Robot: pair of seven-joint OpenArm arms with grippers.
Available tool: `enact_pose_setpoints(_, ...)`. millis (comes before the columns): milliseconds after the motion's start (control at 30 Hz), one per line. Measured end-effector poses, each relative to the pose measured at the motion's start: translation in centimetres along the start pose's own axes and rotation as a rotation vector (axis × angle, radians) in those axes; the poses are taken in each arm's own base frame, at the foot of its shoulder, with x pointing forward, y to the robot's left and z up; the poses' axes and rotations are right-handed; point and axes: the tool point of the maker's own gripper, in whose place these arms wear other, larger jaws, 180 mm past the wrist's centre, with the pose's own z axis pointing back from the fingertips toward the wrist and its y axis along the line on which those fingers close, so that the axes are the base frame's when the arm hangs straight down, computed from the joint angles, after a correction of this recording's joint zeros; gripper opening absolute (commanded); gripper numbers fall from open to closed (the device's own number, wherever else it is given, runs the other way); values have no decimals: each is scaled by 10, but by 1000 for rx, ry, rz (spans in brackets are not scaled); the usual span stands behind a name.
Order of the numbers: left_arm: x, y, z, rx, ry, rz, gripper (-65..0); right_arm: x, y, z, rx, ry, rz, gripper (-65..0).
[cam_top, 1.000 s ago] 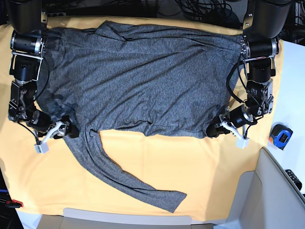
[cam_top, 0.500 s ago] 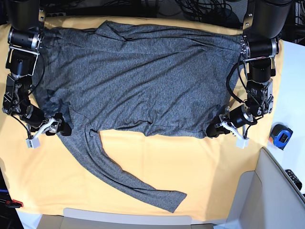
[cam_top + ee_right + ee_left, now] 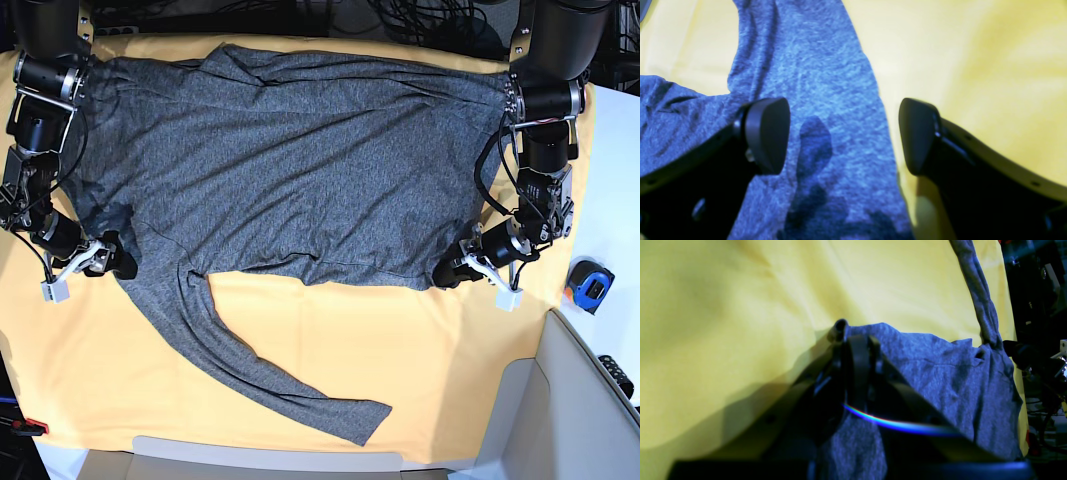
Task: Fold the T-shirt properly
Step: 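Lift the gripped hem and fold it over toward the collar with both grippers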
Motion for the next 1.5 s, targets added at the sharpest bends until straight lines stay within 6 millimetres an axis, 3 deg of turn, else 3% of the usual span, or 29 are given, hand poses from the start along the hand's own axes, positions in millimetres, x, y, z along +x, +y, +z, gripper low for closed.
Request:
enact_pose_setpoints(267, -1, 1, 0, 1, 2, 1, -640, -7, 8, -9, 8, -26, -30, -160)
enact_pose_setpoints(667, -4, -3, -4, -5, 5, 1, -640, -14, 41, -35, 47, -54, -2, -160)
enact_pose_setpoints(933, -4, -3, -4, -6, 5, 1, -639, -14, 41, -35, 49, -52, -1, -163)
enact_pose_setpoints(1000, -4, -3, -4, -6, 5, 1, -639, -15, 44, -34, 44, -27, 18, -205)
enact_pose_setpoints(1133, -4, -3, -4, -7, 5, 1, -639, -22, 44, -33, 30, 8, 37, -410)
enact_pose_setpoints(1200, -4, -3, -4, -6, 5, 1, -639, -24, 44, -33, 29, 12, 32, -480)
enact_pose_setpoints(1500, -4, -3, -4, -6, 6, 1, -639, -33, 56, -40, 54, 37, 65, -483)
